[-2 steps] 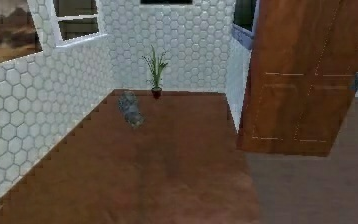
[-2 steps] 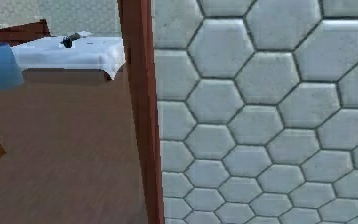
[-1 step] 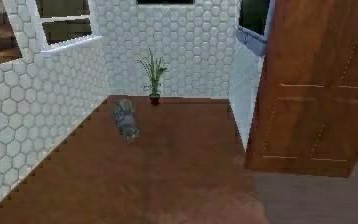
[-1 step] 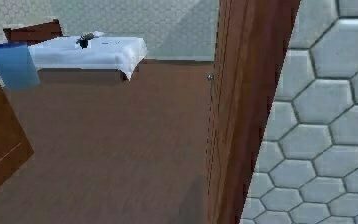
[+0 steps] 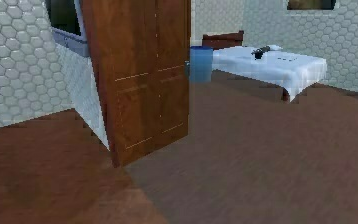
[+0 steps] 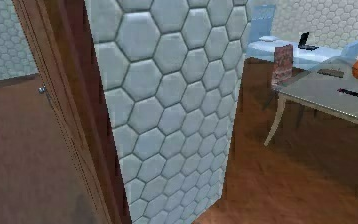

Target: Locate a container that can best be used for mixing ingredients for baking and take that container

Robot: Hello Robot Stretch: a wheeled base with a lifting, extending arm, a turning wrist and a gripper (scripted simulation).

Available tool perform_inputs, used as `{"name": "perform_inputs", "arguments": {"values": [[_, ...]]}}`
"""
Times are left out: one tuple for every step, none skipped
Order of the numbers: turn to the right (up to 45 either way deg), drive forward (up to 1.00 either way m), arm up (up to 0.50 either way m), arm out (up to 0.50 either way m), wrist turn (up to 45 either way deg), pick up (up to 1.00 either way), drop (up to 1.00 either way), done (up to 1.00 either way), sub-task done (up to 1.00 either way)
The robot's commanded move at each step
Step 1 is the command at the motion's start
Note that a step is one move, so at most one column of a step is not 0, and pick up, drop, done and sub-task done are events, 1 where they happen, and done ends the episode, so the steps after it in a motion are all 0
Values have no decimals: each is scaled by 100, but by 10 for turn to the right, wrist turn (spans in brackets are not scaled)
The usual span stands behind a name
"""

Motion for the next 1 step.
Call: {"name": "perform_inputs", "arguments": {"values": [[150, 0, 0, 0, 0, 0, 0, 0, 0]]}}
